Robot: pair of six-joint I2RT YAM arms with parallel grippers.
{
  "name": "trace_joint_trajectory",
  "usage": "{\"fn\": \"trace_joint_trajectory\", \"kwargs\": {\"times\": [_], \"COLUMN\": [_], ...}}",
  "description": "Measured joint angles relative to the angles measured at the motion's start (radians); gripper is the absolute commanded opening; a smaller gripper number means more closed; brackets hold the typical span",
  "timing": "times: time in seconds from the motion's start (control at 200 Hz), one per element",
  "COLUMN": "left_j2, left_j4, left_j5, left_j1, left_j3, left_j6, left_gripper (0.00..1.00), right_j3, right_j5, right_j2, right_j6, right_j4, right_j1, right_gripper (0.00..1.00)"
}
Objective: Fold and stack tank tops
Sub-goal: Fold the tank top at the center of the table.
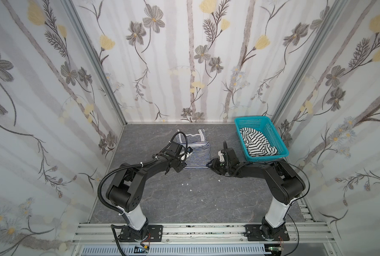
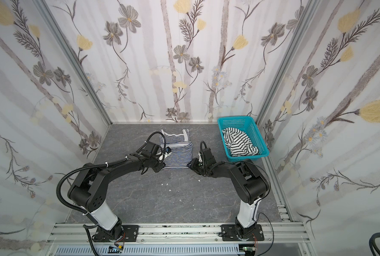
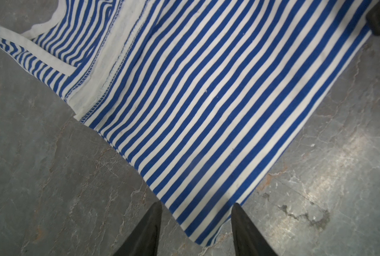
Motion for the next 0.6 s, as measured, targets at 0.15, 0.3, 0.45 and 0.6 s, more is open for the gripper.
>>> {"fn": "trace_joint_trajectory", "kwargs": {"times": [0.15, 0.3, 0.45, 0.6], "left_j2": [-0.003, -0.009, -0.009, -0.010], "left_j4": [0.002, 0.002, 0.009, 0.015], "left_j5": [-0.003, -0.002, -0.002, -0.002], "left_j1": [-0.001, -0.003, -0.003, -0.003], "left_j3": [0.000, 0.000, -0.003, -0.009], "left_j6": [0.000, 0.004, 0.019, 0.026], "left_gripper": [0.53, 0.53, 0.53, 0.53], "right_j3": [0.000, 0.011, 0.016, 0.016], "right_j5": [-0.001, -0.006, -0.010, -0.004], "right_j2": [0.005, 0.030, 0.041, 0.041], "right_j6": [-0.002, -0.011, -0.016, -0.018], "right_j4": [-0.005, 0.002, 0.014, 0.008], "right_j1": [0.007, 0.006, 0.000, -0.004], "right_gripper": [0.30, 0.23, 0.17, 0.00]}}
